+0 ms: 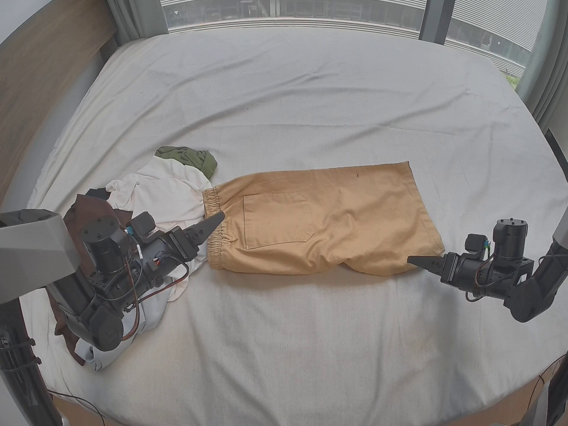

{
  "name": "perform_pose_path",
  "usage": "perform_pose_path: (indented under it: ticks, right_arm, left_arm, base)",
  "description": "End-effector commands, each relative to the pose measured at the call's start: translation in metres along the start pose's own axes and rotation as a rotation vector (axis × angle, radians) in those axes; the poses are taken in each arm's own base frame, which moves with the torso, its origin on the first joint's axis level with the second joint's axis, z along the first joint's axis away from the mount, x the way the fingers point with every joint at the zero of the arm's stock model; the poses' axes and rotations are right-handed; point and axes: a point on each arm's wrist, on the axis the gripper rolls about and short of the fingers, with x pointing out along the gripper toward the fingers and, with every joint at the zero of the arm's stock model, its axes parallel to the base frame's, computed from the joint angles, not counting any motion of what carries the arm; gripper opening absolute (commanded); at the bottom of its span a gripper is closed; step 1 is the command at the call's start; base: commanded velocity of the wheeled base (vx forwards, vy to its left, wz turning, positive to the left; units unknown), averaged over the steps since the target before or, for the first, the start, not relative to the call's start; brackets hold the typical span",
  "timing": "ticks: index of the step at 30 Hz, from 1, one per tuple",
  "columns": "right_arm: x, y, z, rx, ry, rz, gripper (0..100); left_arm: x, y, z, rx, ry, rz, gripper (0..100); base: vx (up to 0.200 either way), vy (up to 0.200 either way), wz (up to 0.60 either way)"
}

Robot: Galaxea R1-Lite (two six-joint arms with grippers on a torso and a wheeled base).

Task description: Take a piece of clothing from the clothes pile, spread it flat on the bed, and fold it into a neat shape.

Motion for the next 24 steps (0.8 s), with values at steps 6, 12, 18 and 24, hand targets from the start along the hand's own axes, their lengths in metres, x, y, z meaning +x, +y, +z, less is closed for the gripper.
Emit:
perform_pose_path:
  ticks: [6, 12, 18, 24]
  right_arm:
    - [0.018, -0.014, -0.008, 0.030, 0.042, -0.020, 100]
    - [0.034, -0.024, -0.009, 0.047, 0.016, -0.027, 100]
    - [0.052, -0.035, -0.013, 0.074, -0.044, -0.005, 100]
    - [0.070, -0.034, -0.016, 0.061, -0.109, 0.032, 100]
  left_arm:
    - [0.001, 0.003, -0.004, -0.004, 0.009, 0.010, 100]
    - [0.001, 0.003, -0.004, -0.003, 0.008, 0.009, 100]
    - [0.001, 0.003, -0.004, -0.003, 0.008, 0.009, 100]
    - [0.001, 0.003, -0.002, -0.001, 0.002, 0.009, 100]
  base:
    - [0.000, 0.000, 0.00]
    - [0.000, 0.000, 0.00]
    - [0.000, 0.000, 0.00]
    - [0.000, 0.000, 0.00]
